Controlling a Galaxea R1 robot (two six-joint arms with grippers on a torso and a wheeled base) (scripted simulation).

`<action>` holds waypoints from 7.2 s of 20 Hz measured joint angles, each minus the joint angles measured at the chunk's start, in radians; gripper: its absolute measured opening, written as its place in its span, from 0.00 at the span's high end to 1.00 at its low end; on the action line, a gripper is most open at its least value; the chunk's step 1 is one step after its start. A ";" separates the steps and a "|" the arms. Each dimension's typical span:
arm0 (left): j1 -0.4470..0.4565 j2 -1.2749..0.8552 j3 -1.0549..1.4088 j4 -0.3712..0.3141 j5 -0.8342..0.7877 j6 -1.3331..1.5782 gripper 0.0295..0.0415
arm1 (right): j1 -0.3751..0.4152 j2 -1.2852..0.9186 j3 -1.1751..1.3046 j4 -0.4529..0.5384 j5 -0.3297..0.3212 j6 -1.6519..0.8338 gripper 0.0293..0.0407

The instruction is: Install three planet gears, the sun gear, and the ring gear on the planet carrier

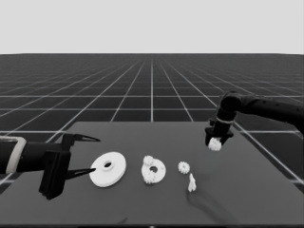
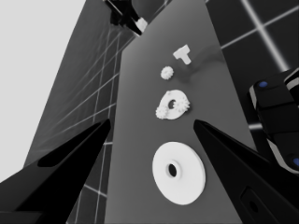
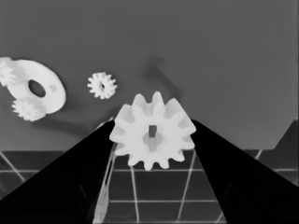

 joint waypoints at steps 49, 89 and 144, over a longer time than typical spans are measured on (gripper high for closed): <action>0.000 0.000 0.000 0.000 0.000 0.000 0.25 | 0.028 0.262 -0.009 0.031 -0.006 0.257 0.19; 0.000 0.000 0.000 0.000 0.000 0.000 0.25 | 0.029 0.674 -0.239 0.035 0.003 0.434 0.83; 0.000 0.000 0.000 0.000 0.000 0.000 0.25 | -0.312 0.719 -0.365 -0.277 0.094 0.785 0.83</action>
